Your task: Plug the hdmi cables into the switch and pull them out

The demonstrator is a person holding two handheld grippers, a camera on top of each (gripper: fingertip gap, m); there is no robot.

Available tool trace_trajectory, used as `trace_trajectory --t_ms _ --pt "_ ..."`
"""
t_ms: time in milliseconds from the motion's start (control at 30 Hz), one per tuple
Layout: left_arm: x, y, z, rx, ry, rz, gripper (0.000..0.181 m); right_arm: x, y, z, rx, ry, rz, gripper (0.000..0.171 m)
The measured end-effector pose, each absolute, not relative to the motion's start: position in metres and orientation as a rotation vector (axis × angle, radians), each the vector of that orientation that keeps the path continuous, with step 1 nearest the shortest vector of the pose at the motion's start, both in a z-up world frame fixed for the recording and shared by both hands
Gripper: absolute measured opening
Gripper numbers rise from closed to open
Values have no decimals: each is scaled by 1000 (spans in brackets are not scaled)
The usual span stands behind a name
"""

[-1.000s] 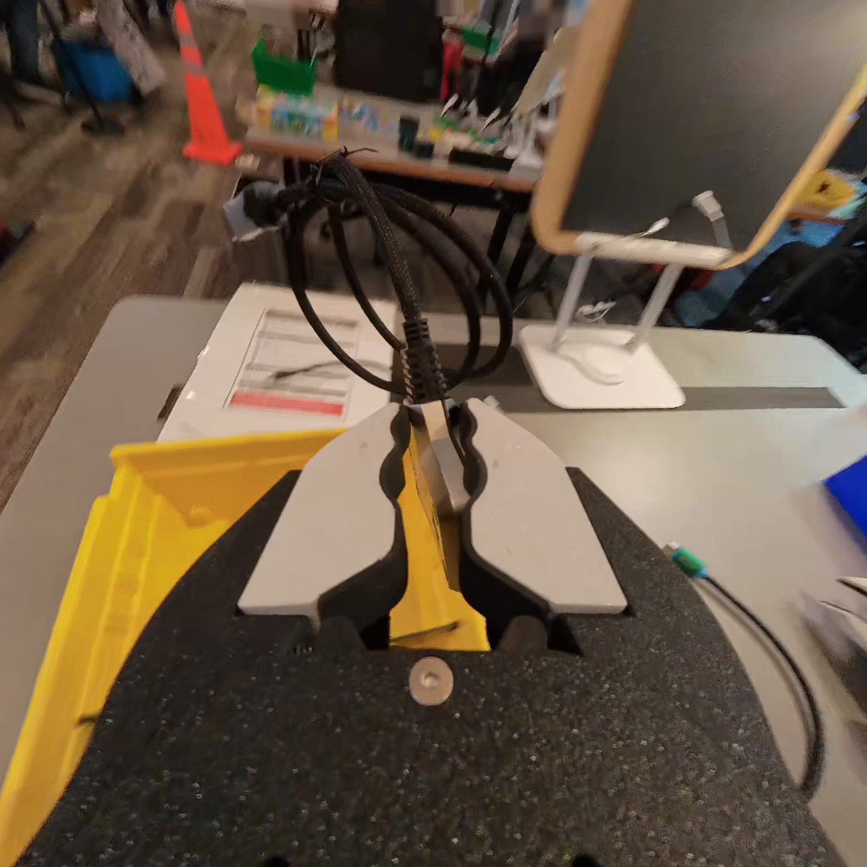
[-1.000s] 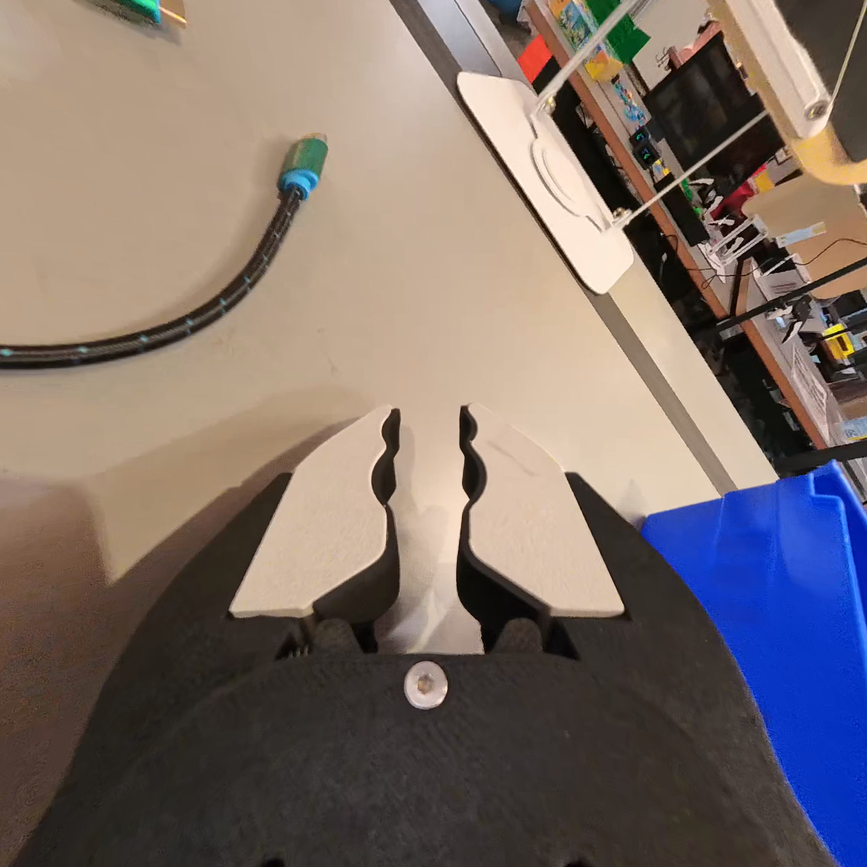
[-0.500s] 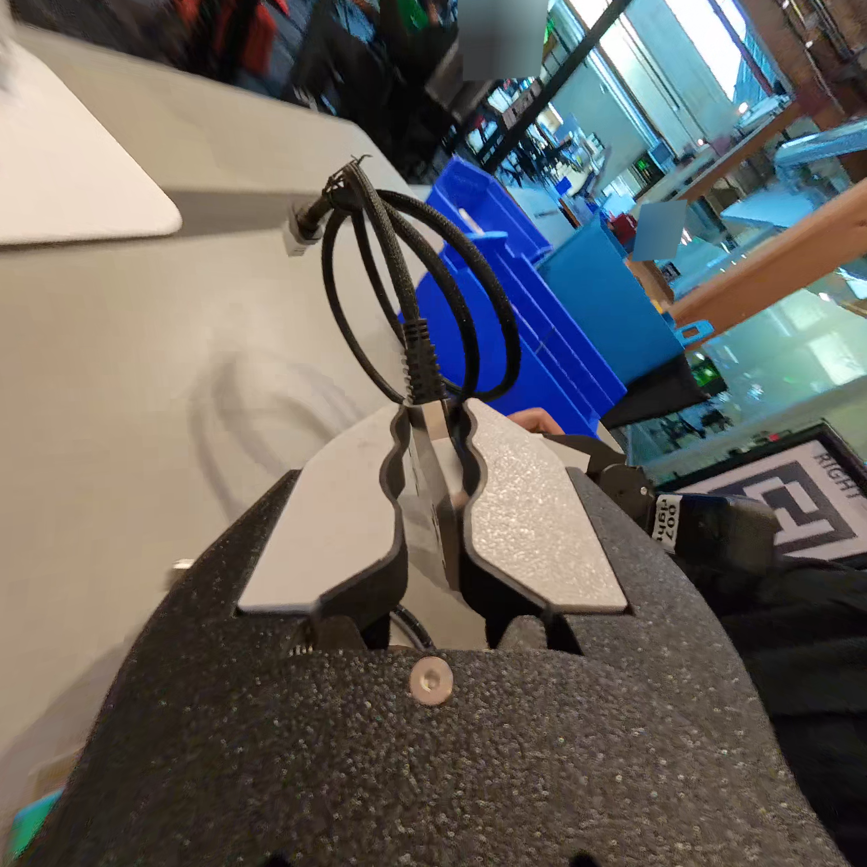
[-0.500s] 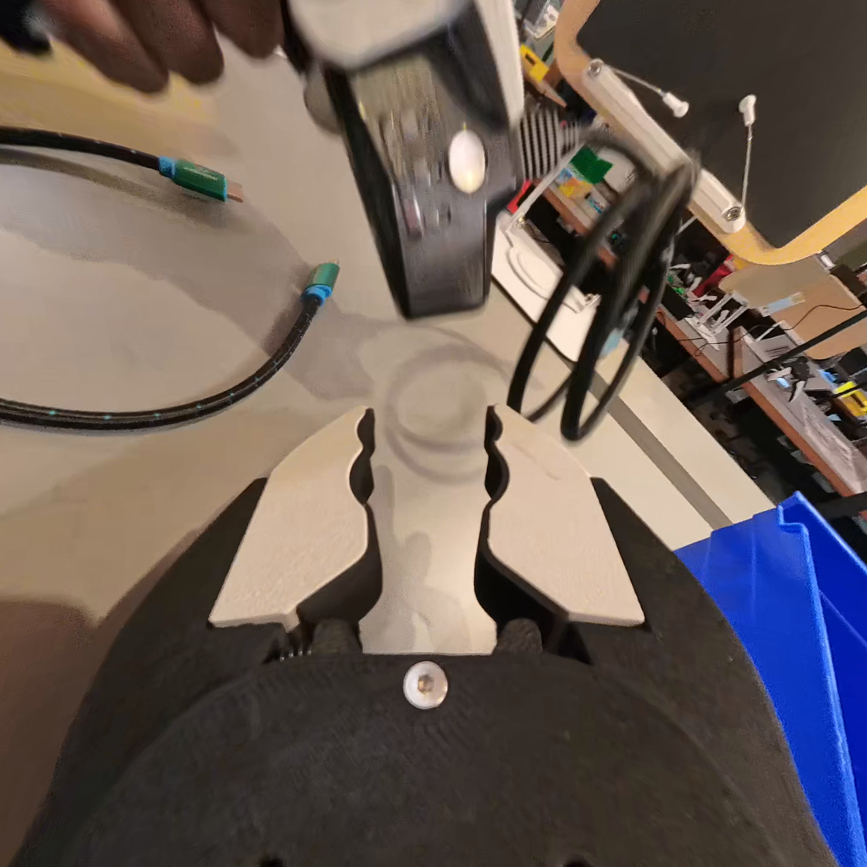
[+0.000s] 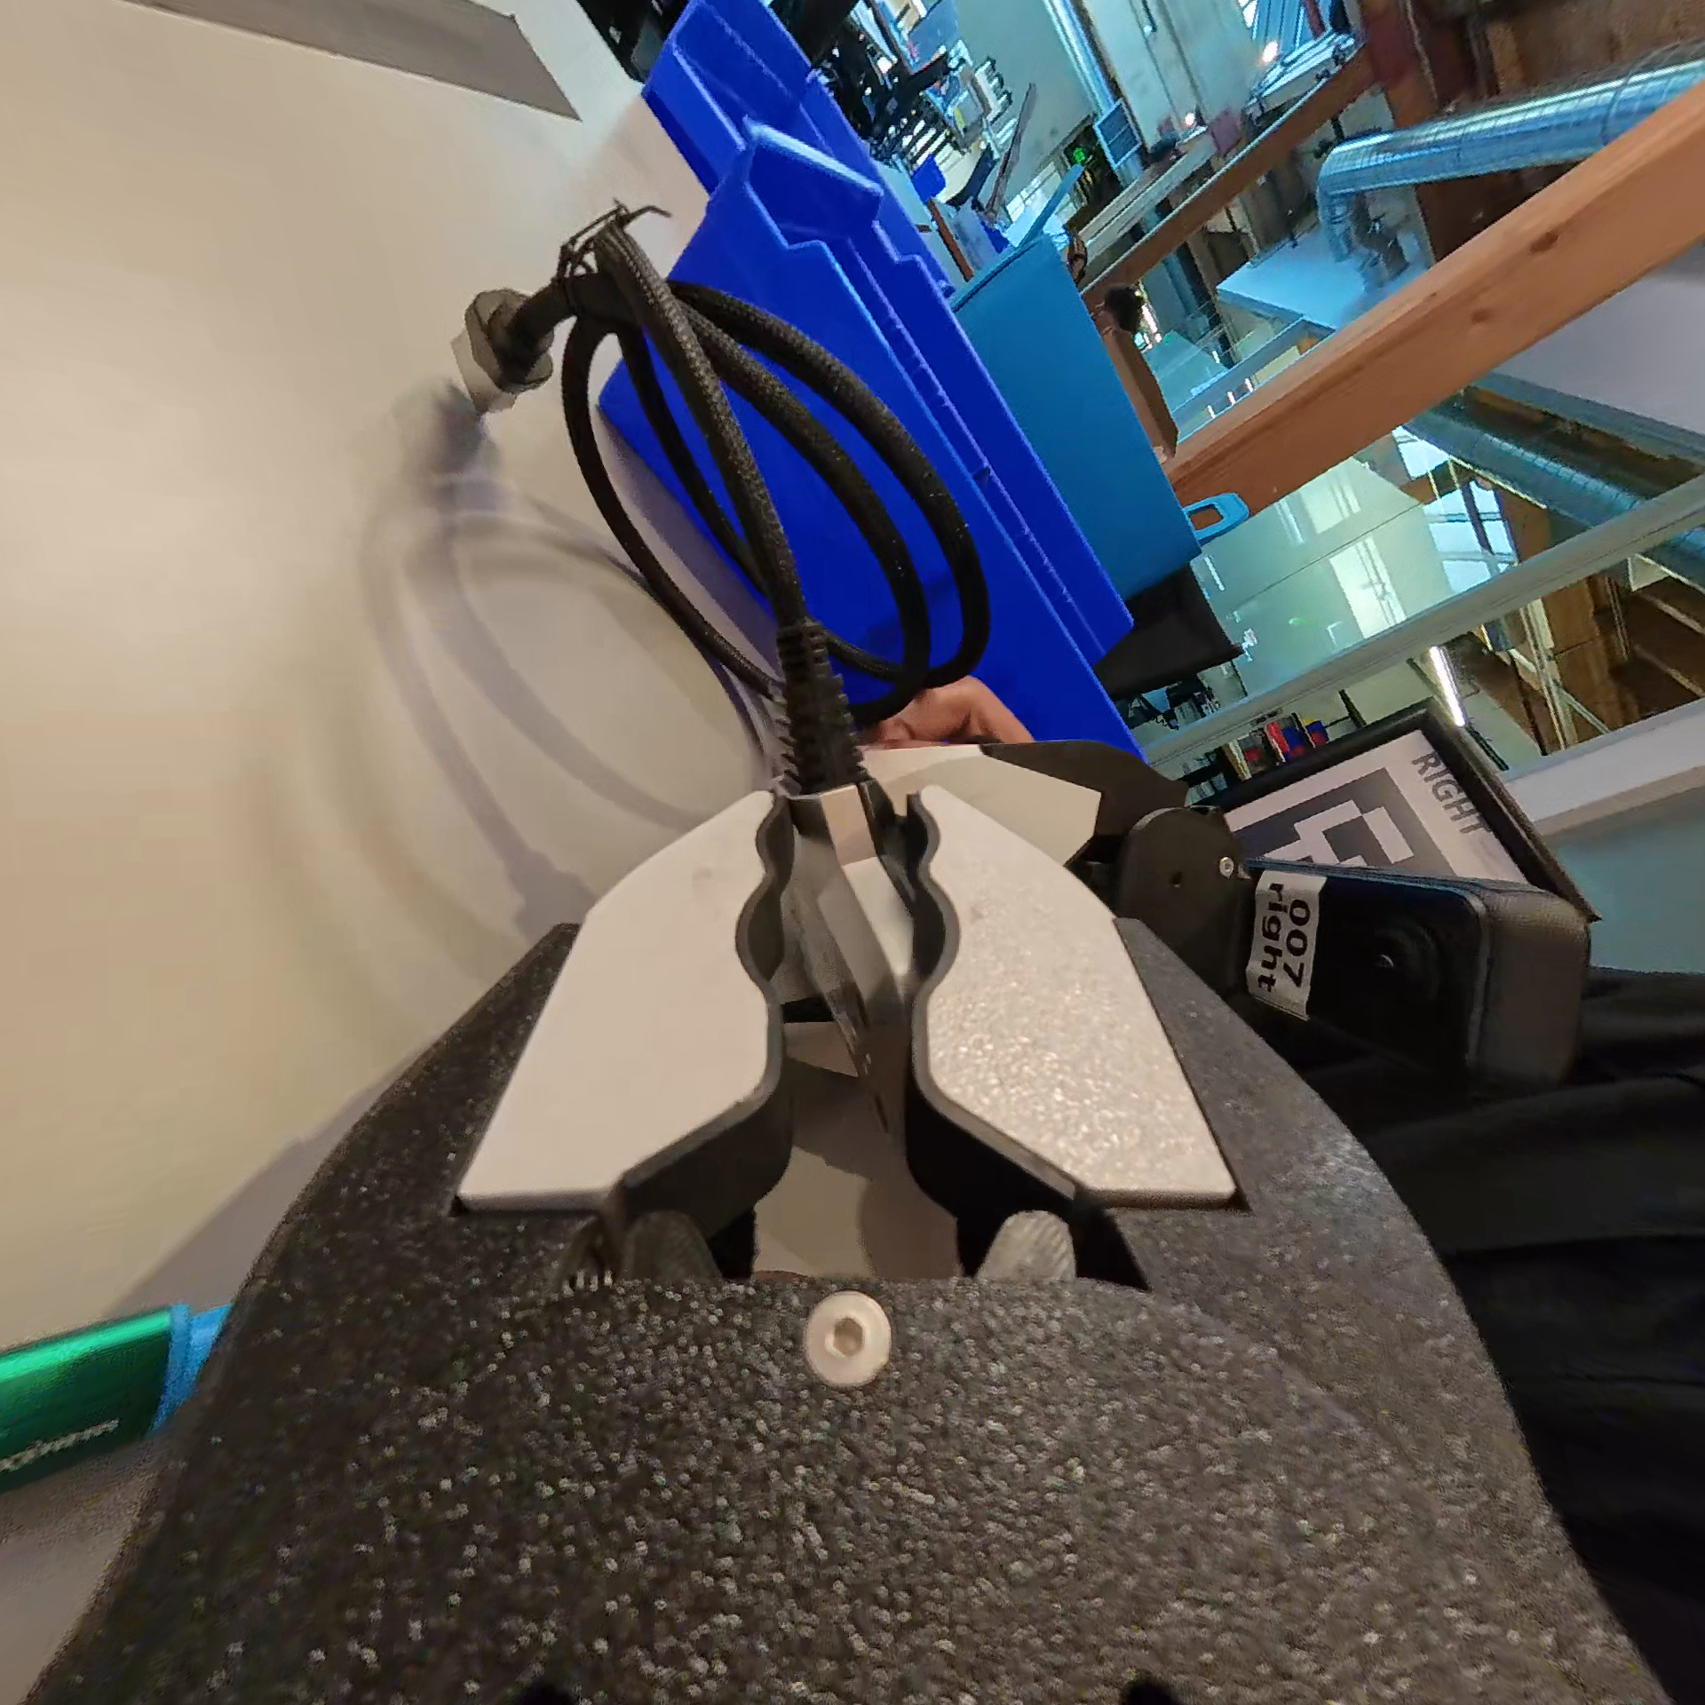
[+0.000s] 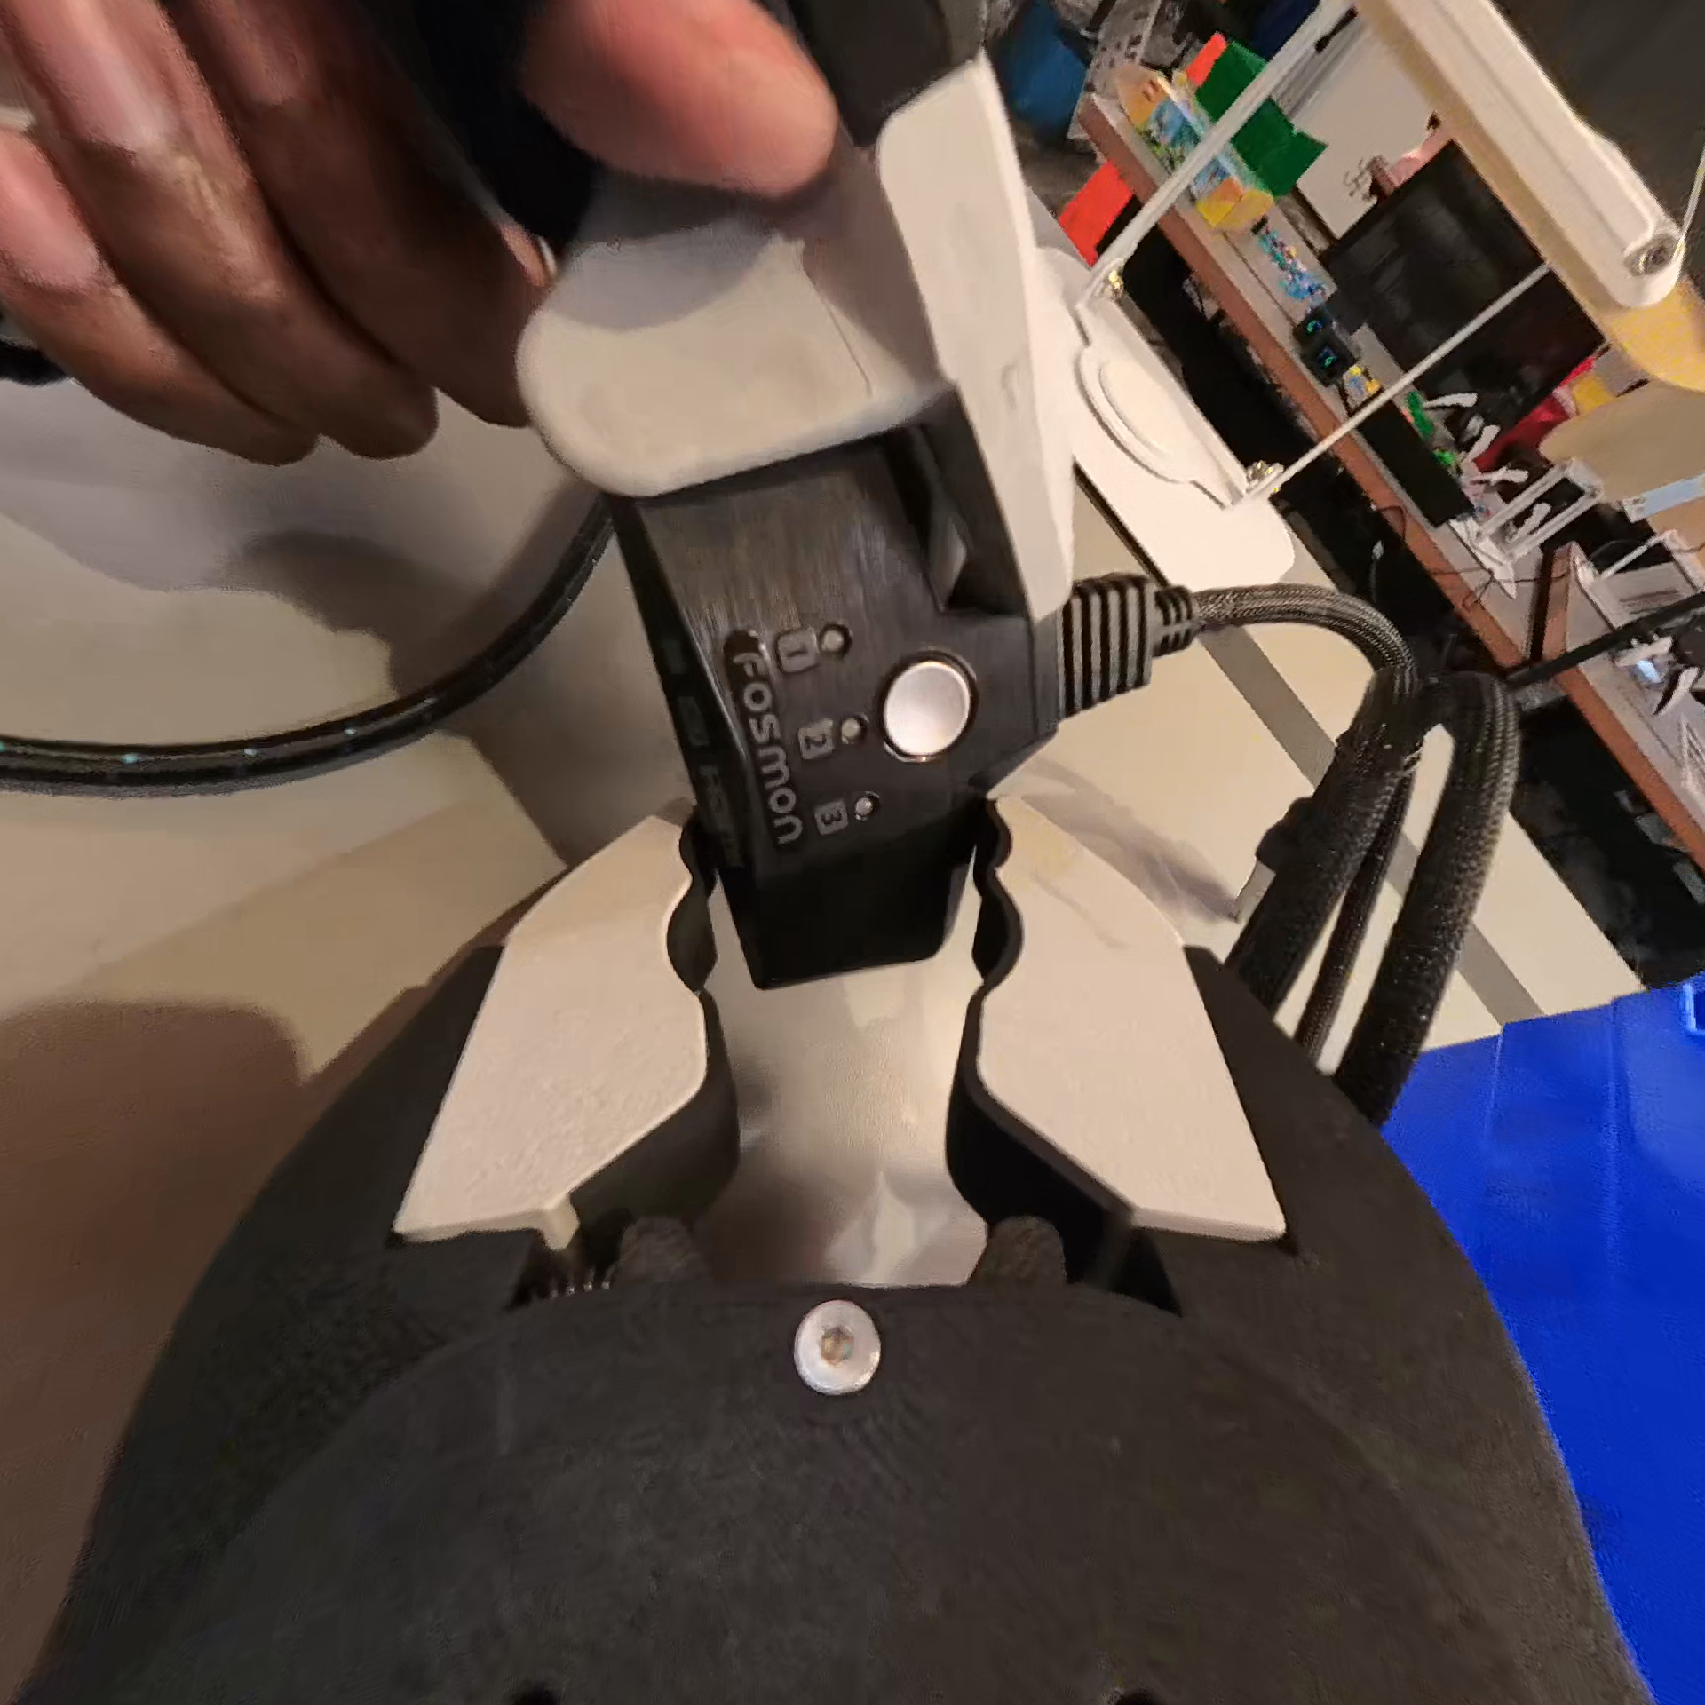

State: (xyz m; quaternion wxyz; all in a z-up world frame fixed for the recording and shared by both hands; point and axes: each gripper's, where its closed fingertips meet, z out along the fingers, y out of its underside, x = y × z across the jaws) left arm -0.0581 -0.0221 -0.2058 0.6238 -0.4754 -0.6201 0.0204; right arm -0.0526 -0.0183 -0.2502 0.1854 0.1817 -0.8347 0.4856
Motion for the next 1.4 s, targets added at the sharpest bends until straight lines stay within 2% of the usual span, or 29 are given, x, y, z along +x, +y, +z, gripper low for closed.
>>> trace_trajectory --t_ms 67,167,233,367,533,633,767,1033,1133,1167,1400 --pt "-58 -22 -201 -1098 -1400 82 31 -54 -19 -250 464 -2387 1370 55" --pt "-54 -36 -194 -1085 -1411 162 52 -60 -21 -247 359 -2435 1413 54" --pt "-46 -58 -197 -1100 -1478 278 58 -66 -21 -244 281 -2464 1440 53" --pt "-11 -108 -232 -1291 -1771 511 54 -73 -21 -243 192 -2513 1469 49" --pt "22 -103 -246 -1442 -1855 520 44 -72 -22 -246 213 -2507 1430 49" --pt "33 -99 -261 -1575 -1917 565 44 -72 -22 -247 225 -2493 1411 49" --pt "31 -92 -281 -1616 -1978 545 58 -72 -23 -249 236 -2476 1385 49" --pt "2 -120 -287 -1541 -2121 746 67 -67 -23 -251 285 -2436 1336 48" --pt "-4 -112 -288 -1591 -2098 753 64 -66 -23 -252 297 -2421 1329 48" --pt "-5 -108 -287 -1608 -2074 751 58 -66 -22 -252 300 -2420 1326 48" --pt "14 -80 -287 -1786 -1835 676 60 -65 -18 -257 392 -2395 1270 46"
